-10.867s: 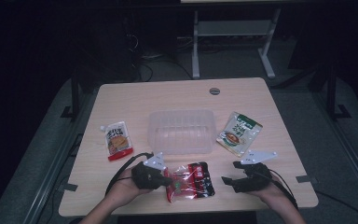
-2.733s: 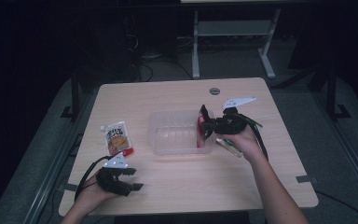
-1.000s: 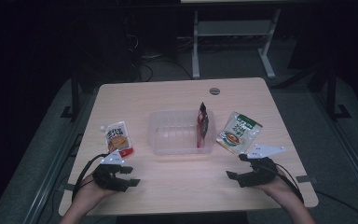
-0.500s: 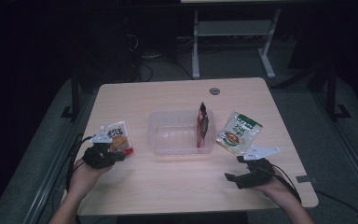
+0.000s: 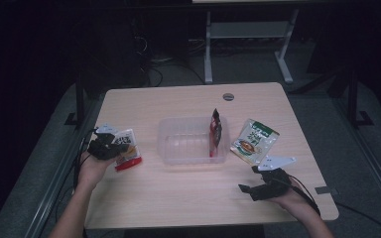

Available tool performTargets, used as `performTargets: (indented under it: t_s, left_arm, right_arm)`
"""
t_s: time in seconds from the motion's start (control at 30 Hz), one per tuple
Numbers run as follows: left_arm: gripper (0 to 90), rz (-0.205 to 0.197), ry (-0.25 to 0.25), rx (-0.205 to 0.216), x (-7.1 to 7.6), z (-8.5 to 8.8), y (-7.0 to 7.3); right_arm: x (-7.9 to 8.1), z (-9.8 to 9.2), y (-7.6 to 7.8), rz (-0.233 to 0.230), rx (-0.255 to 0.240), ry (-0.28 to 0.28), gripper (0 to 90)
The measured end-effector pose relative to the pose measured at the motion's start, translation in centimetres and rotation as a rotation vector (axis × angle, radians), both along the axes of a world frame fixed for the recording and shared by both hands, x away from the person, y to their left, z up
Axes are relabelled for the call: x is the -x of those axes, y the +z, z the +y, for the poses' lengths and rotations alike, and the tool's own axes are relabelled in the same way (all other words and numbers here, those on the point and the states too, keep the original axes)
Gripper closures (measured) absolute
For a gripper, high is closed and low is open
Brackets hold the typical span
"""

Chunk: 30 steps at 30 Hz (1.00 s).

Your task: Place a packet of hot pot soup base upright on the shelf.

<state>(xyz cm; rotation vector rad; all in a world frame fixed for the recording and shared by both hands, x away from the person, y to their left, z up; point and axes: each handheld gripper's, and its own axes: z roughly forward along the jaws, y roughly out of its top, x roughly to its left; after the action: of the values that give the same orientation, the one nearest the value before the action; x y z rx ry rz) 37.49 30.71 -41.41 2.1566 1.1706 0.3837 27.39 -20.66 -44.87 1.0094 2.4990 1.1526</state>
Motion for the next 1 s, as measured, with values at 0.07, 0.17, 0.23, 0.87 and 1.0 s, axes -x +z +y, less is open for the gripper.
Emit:
performTargets:
  t_s: [0.07, 0.17, 0.23, 0.87, 1.0]
  left_arm:
    - [89.9, -0.004, 0.016, -0.005, -0.7, 0.1, -0.2]
    - [89.9, -0.001, 0.041, -0.02, -1.8, 0.5, -0.8]
    - [89.9, 0.011, 0.049, -0.026, -2.0, 0.7, -1.2]
    - [90.0, 0.066, 0.035, -0.096, -3.1, 0.9, -3.6]
    - [90.0, 0.103, 0.037, -0.048, -3.3, 1.4, -3.8]
  right_arm:
    - [0.0, 0.0, 0.0, 0.0, 0.002, -0.002, 16.7]
    - [0.0, -0.1, 0.0, 0.0, 0.002, -0.004, 16.7]
    - [-0.1, -0.1, -0.1, -0.002, 0.004, -0.004, 16.7]
    - [-0.2, 0.0, -0.2, -0.008, 0.025, 0.004, 16.7]
    - [-0.2, 0.1, -0.2, -0.009, 0.026, 0.003, 16.7]
